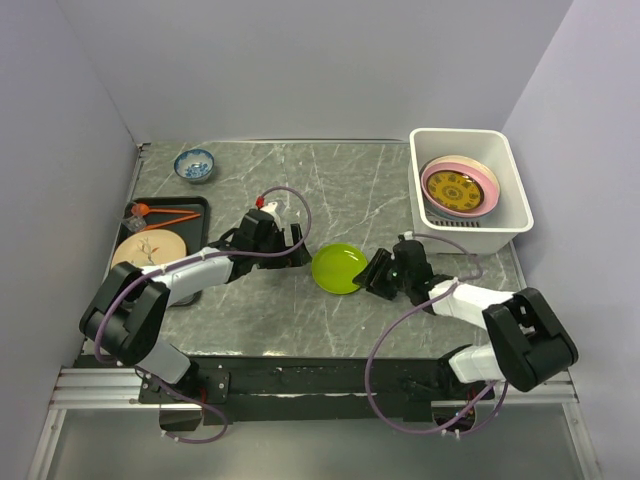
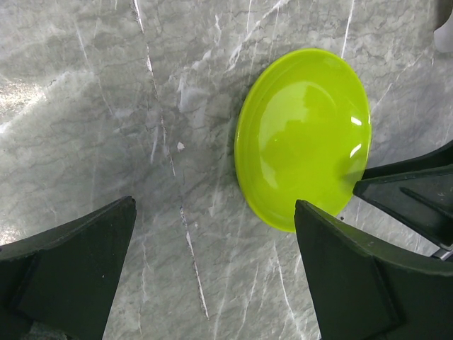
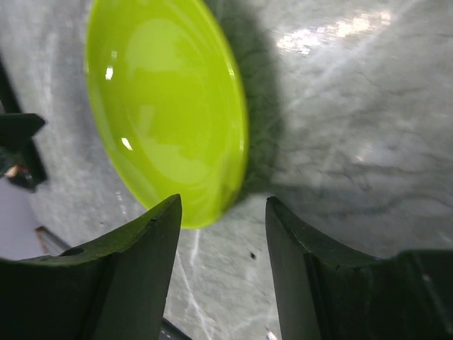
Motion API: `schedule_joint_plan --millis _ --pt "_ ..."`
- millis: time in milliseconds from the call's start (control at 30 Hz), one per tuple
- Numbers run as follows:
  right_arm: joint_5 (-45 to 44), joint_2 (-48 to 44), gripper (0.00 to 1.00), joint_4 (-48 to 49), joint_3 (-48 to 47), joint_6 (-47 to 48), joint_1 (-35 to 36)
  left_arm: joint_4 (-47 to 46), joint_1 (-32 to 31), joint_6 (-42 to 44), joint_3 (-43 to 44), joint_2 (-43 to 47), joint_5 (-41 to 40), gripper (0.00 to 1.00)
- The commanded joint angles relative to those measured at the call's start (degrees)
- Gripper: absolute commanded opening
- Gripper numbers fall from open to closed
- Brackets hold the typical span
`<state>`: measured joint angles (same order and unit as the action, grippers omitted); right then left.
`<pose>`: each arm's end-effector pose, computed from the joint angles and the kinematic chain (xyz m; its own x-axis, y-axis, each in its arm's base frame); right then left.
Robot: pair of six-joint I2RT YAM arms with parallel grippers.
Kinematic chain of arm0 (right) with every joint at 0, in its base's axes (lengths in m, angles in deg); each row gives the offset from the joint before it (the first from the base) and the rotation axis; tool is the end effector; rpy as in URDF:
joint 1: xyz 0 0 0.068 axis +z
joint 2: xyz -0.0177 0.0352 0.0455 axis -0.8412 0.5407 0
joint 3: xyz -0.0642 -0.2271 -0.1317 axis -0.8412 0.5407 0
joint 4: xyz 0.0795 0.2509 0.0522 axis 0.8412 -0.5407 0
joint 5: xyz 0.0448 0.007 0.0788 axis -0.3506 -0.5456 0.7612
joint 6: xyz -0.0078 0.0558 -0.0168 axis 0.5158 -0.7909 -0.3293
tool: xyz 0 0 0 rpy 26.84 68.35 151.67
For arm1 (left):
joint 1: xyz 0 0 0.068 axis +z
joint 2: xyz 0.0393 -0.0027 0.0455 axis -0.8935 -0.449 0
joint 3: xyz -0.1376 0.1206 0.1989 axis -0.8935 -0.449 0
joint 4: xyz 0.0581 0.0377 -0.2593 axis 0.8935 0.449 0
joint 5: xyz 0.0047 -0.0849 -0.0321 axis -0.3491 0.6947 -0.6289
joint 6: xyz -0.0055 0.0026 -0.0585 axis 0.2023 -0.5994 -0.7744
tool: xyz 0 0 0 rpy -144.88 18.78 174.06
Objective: Place the plates into the plastic bin on the countertop
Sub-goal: Pick up the plate at the center of the board.
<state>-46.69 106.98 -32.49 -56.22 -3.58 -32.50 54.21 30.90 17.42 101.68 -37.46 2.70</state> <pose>0.2193 0.1116 0.1255 -0.8227 0.4433 -0.3558 0.1157 0.7434 0.6587 0.2707 -0.1787 0.1785 -0.8103 -0.1714 -0.5604 0.1771 0.8399 -0.5130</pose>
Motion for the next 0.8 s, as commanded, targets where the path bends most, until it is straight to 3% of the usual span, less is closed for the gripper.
schedule_joint_plan --millis 0,433,467,500,567,667,767 --pt "2.1 3.6 0.56 11.5 3.2 -4.6 0.4 -2.2 0.2 -0.2 0.7 -0.2 1.3 0.99" --pt "1.4 11.1 0.45 18.7 5.3 -8.6 0.4 -1.9 0.2 0.0 -0.1 0.2 0.3 0.99" --pt "1.0 11.2 0.40 19.3 5.6 -8.9 0.5 -1.9 0.3 0.0 -0.1 0.2 0.3 0.99" --pt "0.9 11.5 0.25 19.7 6.0 -9.0 0.5 -1.9 0.3 -0.1 0.0 0.1 0.1 0.99" --pt "0.7 12.0 0.07 21.8 6.4 -9.6 0.4 -1.9 0.3 -0.2 0.0 0.2 0.2 0.99" --pt "1.4 12.5 0.00 23.8 7.1 -10.4 0.5 -1.7 0.3 -0.2 -0.1 0.6 -0.2 0.99" --pt "2.0 12.3 0.00 24.0 6.8 -10.3 0.4 -1.1 0.3 -0.2 0.0 1.6 -0.8 0.99"
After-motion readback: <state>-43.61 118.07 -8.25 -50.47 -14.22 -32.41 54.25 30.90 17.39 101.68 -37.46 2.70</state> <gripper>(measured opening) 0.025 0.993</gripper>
